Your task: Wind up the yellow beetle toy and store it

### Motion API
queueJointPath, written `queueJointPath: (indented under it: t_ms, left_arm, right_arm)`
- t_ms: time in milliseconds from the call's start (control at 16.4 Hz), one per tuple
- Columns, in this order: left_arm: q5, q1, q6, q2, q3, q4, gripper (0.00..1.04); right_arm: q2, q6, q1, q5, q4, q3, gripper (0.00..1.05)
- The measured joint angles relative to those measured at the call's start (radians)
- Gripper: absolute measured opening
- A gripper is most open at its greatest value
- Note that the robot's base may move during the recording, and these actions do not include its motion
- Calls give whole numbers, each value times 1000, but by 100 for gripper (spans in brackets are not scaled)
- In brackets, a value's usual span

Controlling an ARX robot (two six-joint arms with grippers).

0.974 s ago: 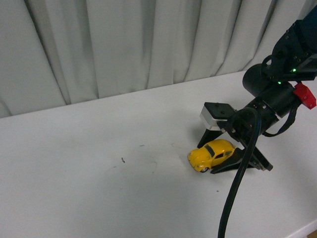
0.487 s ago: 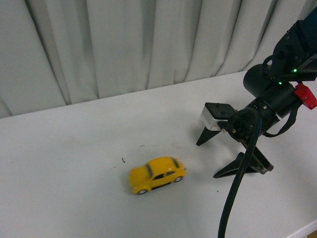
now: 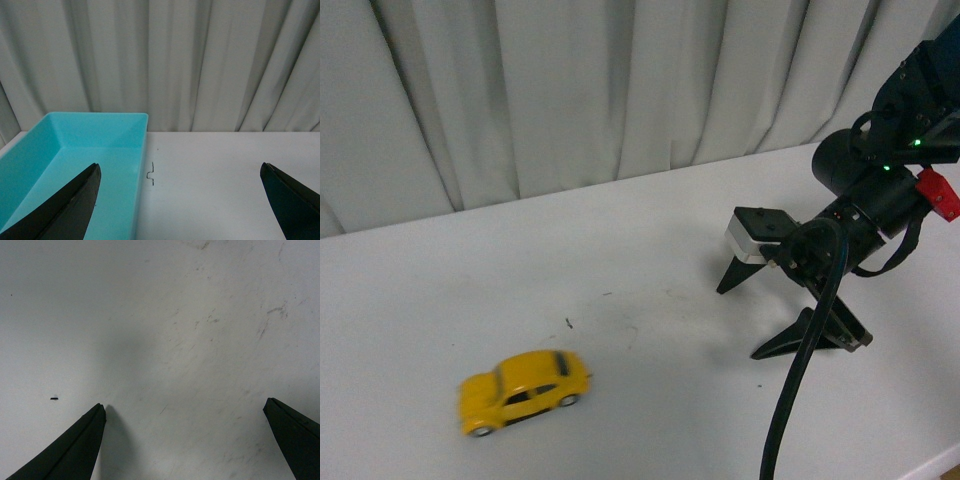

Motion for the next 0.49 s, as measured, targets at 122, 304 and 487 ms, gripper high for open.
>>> queueJointPath:
  t_ms: [122, 304, 487]
  left_arm:
    - [0, 0, 0, 0, 0, 0, 98]
    - [0, 0, 0, 0, 0, 0, 98]
    - [0, 0, 0, 0, 0, 0, 98]
  right_arm:
    - [-1, 2, 0, 0, 3, -4, 98]
    - [-3, 3, 1, 0, 5, -7, 98]
    - [-10, 2, 1, -1, 9, -19, 98]
